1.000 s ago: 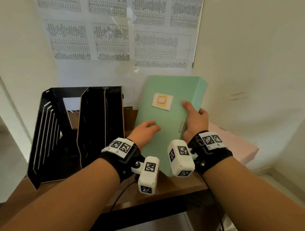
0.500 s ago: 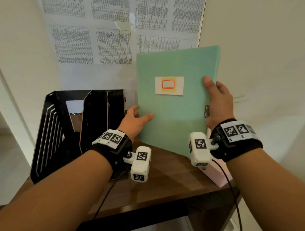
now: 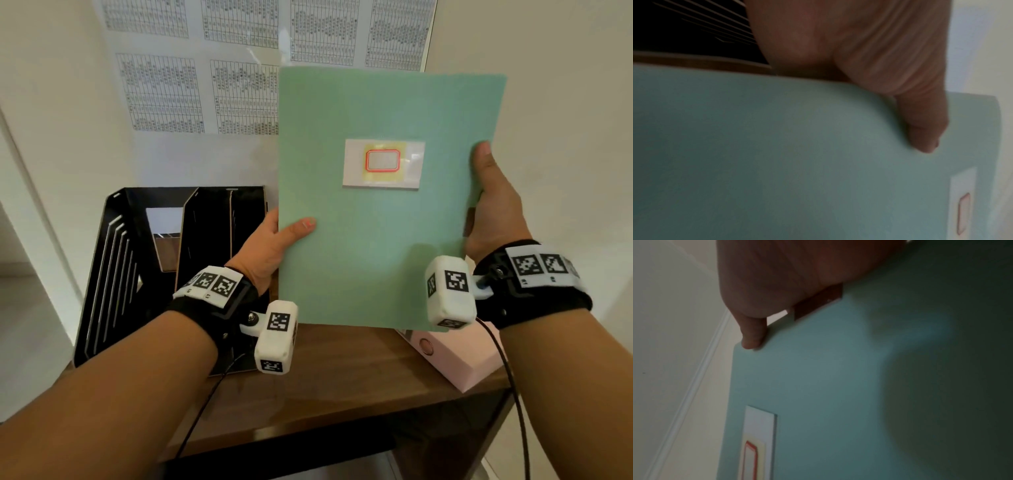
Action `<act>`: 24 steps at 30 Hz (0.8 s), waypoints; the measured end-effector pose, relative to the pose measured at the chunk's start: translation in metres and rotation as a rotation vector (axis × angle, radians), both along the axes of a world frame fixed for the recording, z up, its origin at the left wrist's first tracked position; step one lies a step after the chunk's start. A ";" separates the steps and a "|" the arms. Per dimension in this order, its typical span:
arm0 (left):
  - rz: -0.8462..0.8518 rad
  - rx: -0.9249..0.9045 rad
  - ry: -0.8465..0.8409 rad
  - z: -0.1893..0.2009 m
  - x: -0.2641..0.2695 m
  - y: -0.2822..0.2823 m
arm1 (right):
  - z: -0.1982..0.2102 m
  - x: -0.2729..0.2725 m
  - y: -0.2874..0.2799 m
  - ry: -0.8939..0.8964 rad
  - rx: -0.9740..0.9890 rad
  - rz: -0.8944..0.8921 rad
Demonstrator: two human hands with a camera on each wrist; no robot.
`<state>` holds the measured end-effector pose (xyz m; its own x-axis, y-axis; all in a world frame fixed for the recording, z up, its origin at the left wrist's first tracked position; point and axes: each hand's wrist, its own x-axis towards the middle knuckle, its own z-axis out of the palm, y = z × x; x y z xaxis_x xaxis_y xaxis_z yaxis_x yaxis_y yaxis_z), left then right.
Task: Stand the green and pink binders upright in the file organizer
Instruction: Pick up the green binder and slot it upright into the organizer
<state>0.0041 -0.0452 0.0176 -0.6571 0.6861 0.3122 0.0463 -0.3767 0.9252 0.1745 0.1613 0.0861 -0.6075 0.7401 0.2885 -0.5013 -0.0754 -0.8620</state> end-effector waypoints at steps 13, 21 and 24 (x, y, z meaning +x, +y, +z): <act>0.066 0.113 0.012 0.008 0.001 -0.036 | -0.002 -0.017 -0.019 -0.192 0.088 -0.160; 0.203 0.196 0.046 0.017 -0.008 -0.075 | -0.002 -0.057 -0.059 -0.195 0.355 -0.251; 0.269 0.237 0.061 0.025 -0.007 -0.091 | 0.000 -0.071 -0.076 -0.141 0.402 -0.277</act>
<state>-0.0026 -0.1364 0.0422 -0.7794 0.3951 0.4863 0.2257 -0.5469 0.8062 0.1038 0.0851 0.0862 -0.4579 0.7258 0.5133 -0.3324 0.3958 -0.8561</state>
